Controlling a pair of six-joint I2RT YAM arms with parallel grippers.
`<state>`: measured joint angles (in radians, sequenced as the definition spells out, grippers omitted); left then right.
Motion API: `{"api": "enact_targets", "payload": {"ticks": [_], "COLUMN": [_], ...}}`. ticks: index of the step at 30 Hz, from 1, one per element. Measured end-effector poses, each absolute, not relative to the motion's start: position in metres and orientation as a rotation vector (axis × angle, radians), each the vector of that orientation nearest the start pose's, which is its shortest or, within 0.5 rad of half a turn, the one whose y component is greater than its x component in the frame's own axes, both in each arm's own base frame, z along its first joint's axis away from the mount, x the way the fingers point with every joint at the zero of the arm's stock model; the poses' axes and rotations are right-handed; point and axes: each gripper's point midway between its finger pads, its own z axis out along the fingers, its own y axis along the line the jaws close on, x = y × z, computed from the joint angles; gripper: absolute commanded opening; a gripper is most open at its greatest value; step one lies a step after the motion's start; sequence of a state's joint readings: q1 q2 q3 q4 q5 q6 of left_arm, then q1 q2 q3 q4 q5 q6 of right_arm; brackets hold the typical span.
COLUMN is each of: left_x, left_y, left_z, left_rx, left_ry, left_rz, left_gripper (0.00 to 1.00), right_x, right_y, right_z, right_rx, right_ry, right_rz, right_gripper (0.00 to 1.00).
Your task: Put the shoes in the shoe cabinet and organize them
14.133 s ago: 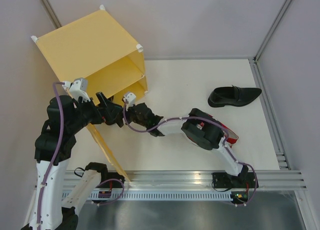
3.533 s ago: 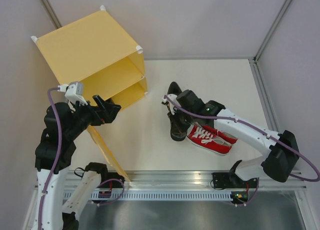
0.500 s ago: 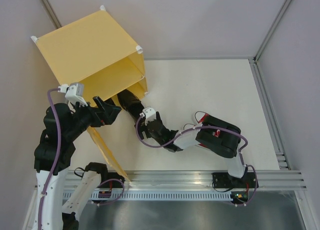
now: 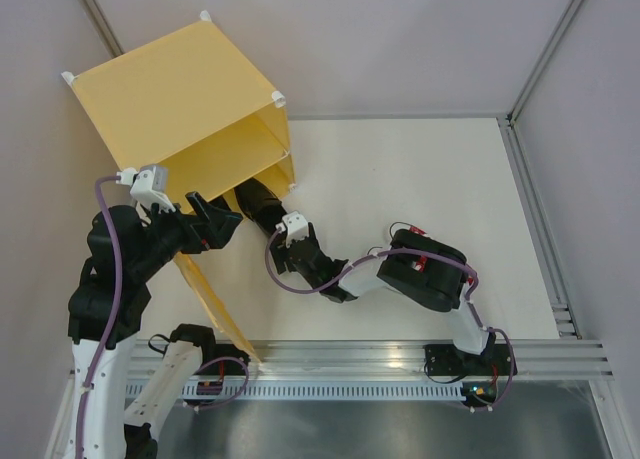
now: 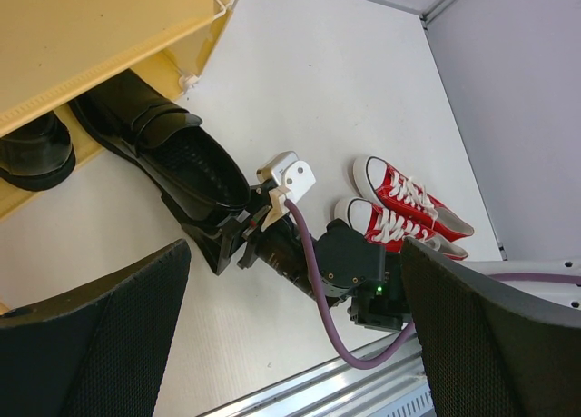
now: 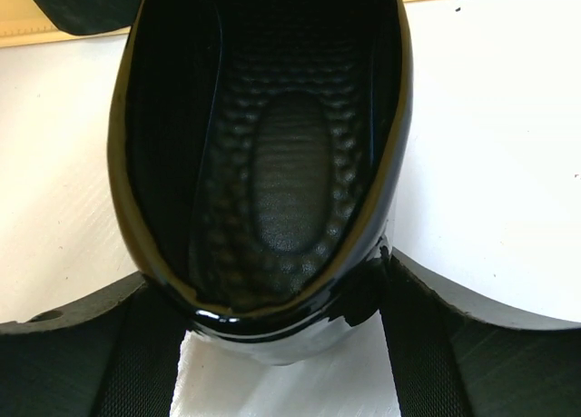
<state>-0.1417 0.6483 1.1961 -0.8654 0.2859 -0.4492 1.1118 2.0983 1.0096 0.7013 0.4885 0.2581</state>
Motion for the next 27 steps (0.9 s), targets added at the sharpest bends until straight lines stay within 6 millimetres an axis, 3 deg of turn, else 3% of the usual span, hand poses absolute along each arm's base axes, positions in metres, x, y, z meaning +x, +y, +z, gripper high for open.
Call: {"api": "enact_targets", "payload": {"ticks": [3,14,23,27], "left_x": [0.19,0.191,0.191,0.191], "left_y": [-0.095,-0.094,-0.094,-0.094], "left_z": [0.342,0.341,0.341,0.34], "left_rx": [-0.097,-0.101,-0.104,-0.104], "left_ry": [1.931,1.941,1.944,1.945], "left_rz": [-0.669,-0.665,-0.663,-0.662], "left_gripper": [1.0,1.0,1.0,1.0], "right_x": [0.296,0.301,0.329,0.342], "right_y": [0.435,0.44,0.473,0.485], "right_z": [0.027,0.035,0.087,0.086], "right_rx": [-0.504,-0.565,-0.521,-0.503], "right_ry": [1.869,1.882,1.811,1.805], "right_rz": [0.442,0.46,0.512,0.516], "right_gripper": [0.01,0.01,0.01,0.01]}}
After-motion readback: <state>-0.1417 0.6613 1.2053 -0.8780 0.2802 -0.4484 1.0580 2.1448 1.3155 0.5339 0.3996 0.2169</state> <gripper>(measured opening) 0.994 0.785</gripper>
